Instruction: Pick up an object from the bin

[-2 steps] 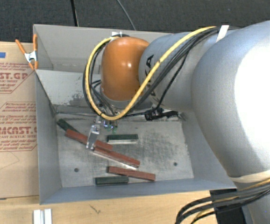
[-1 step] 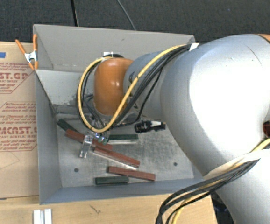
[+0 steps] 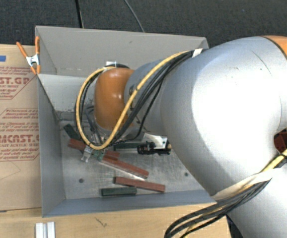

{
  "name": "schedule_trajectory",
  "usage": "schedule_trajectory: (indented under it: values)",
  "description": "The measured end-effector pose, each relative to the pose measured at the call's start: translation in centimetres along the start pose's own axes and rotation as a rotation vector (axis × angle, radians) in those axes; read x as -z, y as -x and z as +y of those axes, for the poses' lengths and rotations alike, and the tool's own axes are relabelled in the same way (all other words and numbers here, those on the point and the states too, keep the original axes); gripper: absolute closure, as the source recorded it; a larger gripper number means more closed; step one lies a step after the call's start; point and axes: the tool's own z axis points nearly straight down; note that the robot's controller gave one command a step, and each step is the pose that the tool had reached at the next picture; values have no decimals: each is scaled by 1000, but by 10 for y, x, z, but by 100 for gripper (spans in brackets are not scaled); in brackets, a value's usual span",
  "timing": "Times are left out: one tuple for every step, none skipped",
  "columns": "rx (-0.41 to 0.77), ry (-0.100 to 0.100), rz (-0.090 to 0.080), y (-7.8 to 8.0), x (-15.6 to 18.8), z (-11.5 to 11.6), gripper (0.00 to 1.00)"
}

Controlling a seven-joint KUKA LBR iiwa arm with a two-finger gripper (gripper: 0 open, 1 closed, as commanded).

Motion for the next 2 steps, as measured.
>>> schedule_trajectory:
  values:
    - [0,0,0,0,0,0,100]
    - [0,-9,5,-2,18,-3,100]
